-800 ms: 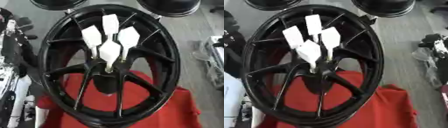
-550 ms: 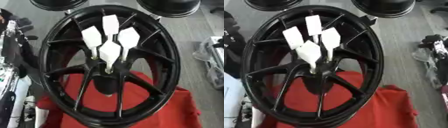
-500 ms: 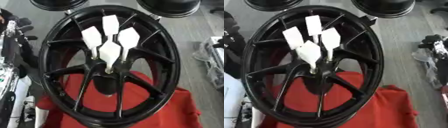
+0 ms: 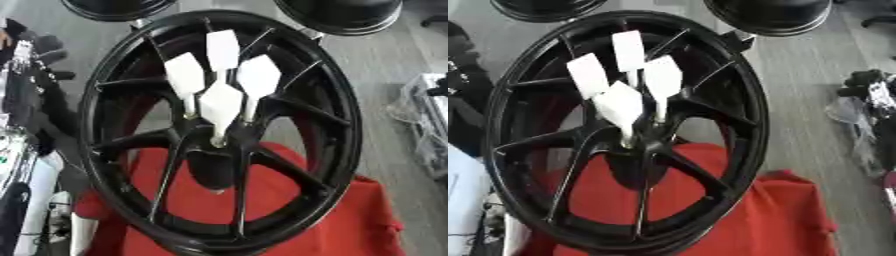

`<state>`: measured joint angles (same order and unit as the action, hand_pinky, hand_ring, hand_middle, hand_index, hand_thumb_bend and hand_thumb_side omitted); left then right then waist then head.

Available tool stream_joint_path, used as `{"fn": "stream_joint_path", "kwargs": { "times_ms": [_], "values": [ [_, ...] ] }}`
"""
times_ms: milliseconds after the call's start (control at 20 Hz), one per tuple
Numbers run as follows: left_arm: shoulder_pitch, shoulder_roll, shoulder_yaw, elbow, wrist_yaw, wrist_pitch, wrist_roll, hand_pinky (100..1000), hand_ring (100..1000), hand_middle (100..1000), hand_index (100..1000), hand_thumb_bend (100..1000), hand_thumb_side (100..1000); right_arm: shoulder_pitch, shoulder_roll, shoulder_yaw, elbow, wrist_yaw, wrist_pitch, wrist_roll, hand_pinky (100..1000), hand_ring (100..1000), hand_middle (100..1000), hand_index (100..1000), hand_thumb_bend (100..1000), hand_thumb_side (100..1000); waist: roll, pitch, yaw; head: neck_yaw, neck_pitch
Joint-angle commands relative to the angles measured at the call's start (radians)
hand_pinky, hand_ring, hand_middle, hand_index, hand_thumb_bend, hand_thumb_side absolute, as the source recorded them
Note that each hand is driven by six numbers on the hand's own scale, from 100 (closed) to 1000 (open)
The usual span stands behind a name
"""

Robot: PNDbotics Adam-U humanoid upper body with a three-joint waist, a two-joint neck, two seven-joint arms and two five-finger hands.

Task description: Pull the pin out of the wheel hub.

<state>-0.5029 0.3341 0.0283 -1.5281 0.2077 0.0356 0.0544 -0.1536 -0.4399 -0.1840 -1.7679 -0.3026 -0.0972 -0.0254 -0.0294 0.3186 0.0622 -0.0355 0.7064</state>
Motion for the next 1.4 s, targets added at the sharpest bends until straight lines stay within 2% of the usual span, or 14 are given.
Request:
{"fn": "stream_joint_path", "kwargs": {
  "times_ms": [50,250,500,650,750,850,950,1100,1150,1200,1400],
  "values": [
    [-0.014,0.032,0.01,-0.018,0.001,-0.002,0.003,641,809,734,770,118,826,-0.015,-0.052,-0.004,-0.022,-0.007,-0.004,0.011,933,638,597,660,100,556,-0.002,-0.014,-0.002,0.006,-0.015],
    [-0.007,0.041,0.011,-0.017,-0.001,-0.002,0.005,641,810,734,770,118,827,-0.02,-0.107,0.007,-0.054,-0.015,-0.015,0.024,931,643,600,663,100,526,-0.008,-0.015,-0.008,0.008,-0.012],
    [0.004,0.053,0.014,-0.018,-0.004,-0.003,0.008,641,810,734,770,117,828,-0.041,-0.208,0.025,-0.105,-0.034,-0.034,0.038,927,653,607,669,100,511,-0.016,-0.018,-0.019,0.009,-0.003],
    [0.01,0.061,0.014,-0.017,-0.007,-0.002,0.008,641,810,734,770,116,829,-0.056,-0.282,0.037,-0.143,-0.042,-0.051,0.047,923,659,610,674,100,501,-0.021,-0.021,-0.025,0.01,0.002],
    [0.015,0.066,0.013,-0.016,-0.009,-0.002,0.008,641,810,735,770,116,829,-0.069,-0.344,0.049,-0.171,-0.042,-0.06,0.057,915,666,616,682,100,436,-0.026,-0.024,-0.029,0.01,0.006],
    [0.017,0.069,0.013,-0.015,-0.011,-0.002,0.008,642,810,734,770,115,829,-0.087,-0.403,0.061,-0.198,-0.039,-0.064,0.07,911,672,622,689,100,424,-0.029,-0.026,-0.031,0.01,0.008],
    [0.019,0.071,0.014,-0.015,-0.012,-0.002,0.008,642,810,734,770,115,829,-0.113,-0.457,0.073,-0.221,-0.038,-0.065,0.088,908,677,626,694,100,416,-0.031,-0.028,-0.032,0.011,0.01],
    [0.022,0.075,0.014,-0.017,-0.012,-0.003,0.009,642,810,734,769,113,828,-0.176,-0.532,0.09,-0.231,-0.025,-0.062,0.125,901,695,643,714,100,337,-0.032,-0.028,-0.034,0.012,0.014],
    [0.023,0.076,0.014,-0.018,-0.012,-0.003,0.009,642,810,734,769,113,828,-0.195,-0.547,0.095,-0.231,-0.02,-0.059,0.137,901,695,643,714,100,337,-0.032,-0.028,-0.034,0.012,0.015],
    [0.024,0.077,0.014,-0.019,-0.012,-0.003,0.009,642,810,734,769,111,828,-0.206,-0.555,0.097,-0.232,-0.017,-0.056,0.145,897,705,652,725,100,292,-0.032,-0.027,-0.035,0.012,0.015],
    [0.032,0.087,0.015,-0.023,-0.015,-0.004,0.011,642,810,735,769,109,829,-0.327,-0.628,0.14,-0.228,0.027,-0.039,0.226,889,719,665,743,100,226,-0.034,-0.023,-0.036,0.014,0.018]
  ]
}}
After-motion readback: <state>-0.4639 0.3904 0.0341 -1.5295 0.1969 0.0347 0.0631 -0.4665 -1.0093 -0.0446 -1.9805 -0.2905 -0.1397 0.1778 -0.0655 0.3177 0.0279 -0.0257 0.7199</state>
